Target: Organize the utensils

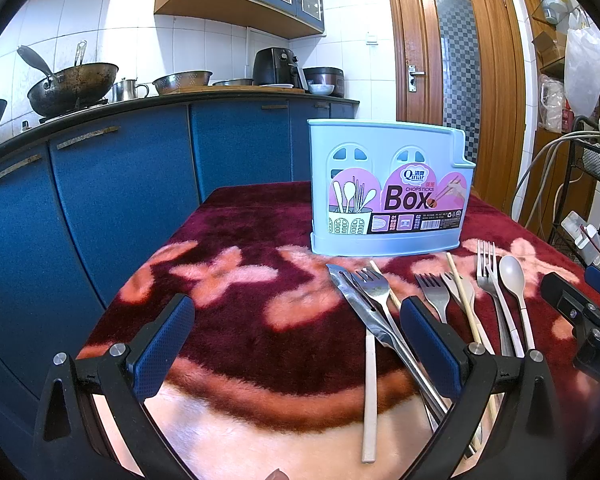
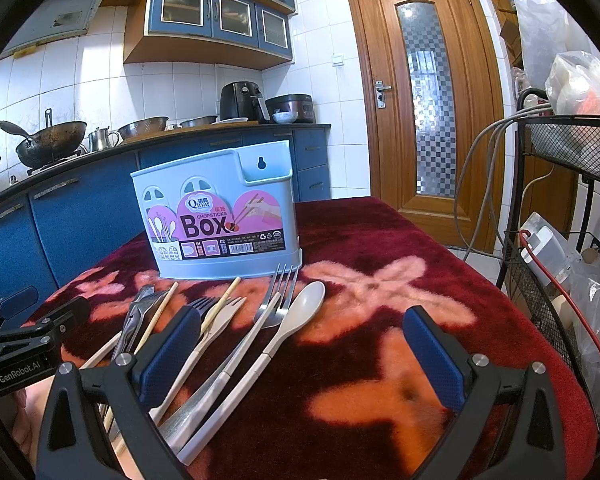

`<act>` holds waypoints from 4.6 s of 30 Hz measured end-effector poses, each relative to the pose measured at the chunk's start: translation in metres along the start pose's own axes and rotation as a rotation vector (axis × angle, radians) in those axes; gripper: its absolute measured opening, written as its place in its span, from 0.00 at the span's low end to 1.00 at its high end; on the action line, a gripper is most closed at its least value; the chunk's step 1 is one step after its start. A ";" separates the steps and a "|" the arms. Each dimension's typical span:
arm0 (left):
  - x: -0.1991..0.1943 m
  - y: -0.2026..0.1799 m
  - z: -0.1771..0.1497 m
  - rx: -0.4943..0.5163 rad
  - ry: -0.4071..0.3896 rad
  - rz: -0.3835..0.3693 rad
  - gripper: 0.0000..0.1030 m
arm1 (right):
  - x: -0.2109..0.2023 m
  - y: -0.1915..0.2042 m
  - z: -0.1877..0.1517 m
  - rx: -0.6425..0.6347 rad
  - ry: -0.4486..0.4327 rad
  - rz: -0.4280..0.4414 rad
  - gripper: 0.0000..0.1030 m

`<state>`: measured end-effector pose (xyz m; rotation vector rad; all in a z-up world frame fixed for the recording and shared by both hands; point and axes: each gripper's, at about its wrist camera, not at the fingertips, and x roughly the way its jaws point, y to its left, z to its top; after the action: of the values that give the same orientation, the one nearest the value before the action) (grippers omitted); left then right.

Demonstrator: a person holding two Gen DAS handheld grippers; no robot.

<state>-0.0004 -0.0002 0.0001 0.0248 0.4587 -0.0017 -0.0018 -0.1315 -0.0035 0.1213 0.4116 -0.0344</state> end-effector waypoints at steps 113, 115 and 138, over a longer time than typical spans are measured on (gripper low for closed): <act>0.084 -0.004 0.020 -0.032 0.468 -0.214 0.75 | 0.067 -0.015 0.018 0.079 0.491 0.114 0.33; 0.086 -0.003 0.021 -0.042 0.480 -0.221 0.74 | 0.068 -0.017 0.019 0.083 0.494 0.118 0.23; 0.107 -0.002 0.029 0.157 0.623 -0.194 0.57 | 0.084 -0.015 0.031 -0.058 0.619 0.122 0.13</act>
<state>0.1084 -0.0024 -0.0218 0.1369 1.0815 -0.2263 0.0870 -0.1510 -0.0109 0.0979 1.0213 0.1396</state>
